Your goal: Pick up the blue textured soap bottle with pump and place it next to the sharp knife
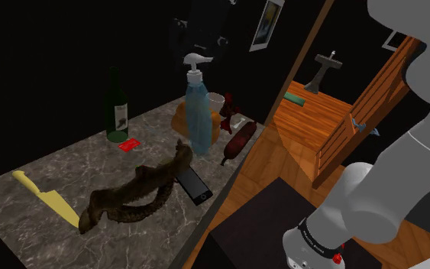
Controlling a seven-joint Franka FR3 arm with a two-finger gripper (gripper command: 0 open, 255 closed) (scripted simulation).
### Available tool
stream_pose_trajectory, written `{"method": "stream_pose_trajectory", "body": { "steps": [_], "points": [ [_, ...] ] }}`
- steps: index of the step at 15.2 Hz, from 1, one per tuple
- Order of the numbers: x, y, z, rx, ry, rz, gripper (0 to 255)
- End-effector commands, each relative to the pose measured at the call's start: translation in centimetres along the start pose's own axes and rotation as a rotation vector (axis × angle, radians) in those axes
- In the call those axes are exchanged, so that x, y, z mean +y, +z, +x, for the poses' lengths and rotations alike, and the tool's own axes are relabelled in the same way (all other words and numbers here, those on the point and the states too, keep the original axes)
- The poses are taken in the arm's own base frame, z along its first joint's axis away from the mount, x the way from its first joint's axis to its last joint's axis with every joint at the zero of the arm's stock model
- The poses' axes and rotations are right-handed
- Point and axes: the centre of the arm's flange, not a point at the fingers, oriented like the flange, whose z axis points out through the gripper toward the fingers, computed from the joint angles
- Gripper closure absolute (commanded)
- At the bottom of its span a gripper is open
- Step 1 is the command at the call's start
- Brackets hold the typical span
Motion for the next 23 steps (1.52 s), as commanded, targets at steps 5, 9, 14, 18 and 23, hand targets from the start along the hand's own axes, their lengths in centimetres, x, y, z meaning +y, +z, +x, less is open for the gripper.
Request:
{"method": "stream_pose_trajectory", "body": {
  "steps": [5, 9, 14, 18, 23],
  "points": [
    [-6.1, 4.6, -3.2, -0.003, -0.001, 0.0, 255],
    [-10.0, 7.6, -5.3, -0.003, -0.001, 0.0, 255],
    [-14.8, 11.2, -7.9, -0.003, -0.001, 0.0, 255],
    [-18.6, 14.2, -10.0, -0.003, -0.001, 0.0, 255],
    [-23.5, 17.8, -12.6, -0.003, -0.001, 0.0, 255]
  ]
}}
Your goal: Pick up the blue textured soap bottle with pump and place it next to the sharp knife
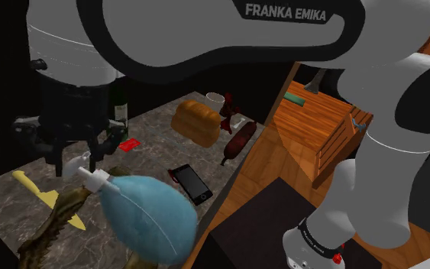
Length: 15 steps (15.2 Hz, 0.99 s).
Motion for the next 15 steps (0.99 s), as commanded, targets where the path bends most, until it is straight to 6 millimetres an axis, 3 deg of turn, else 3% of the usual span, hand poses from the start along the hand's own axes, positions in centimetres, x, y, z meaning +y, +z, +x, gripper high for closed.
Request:
{"method": "stream_pose_trajectory", "body": {
  "steps": [1, 3, 15],
  "points": [
    [-2.2, 1.7, -0.9, 0.001, 0.001, 0.001, 255],
    [-4.1, 3.1, -1.9, 0.001, 0.001, 0.001, 255],
    [-3.2, 9.4, -1.6, 0.001, 0.001, 0.001, 255]
  ]
}}
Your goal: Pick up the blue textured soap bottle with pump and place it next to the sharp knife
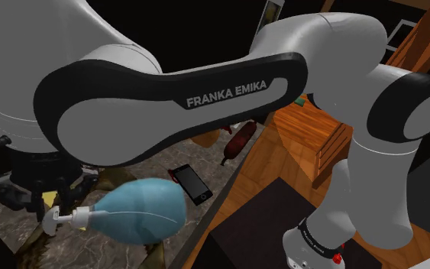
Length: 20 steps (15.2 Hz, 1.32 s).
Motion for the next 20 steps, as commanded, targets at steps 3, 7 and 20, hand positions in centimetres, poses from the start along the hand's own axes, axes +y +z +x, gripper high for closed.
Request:
{"method": "stream_pose_trajectory", "body": {
  "steps": [3, 7, 20],
  "points": [
    [0.2, 1.1, -0.1, 0.0, 0.0, 0.001, 255],
    [0.2, 1.1, -0.1, 0.0, 0.0, 0.001, 255],
    [0.2, -3.9, -0.1, 0.0, 0.0, 0.001, 0]
  ]
}}
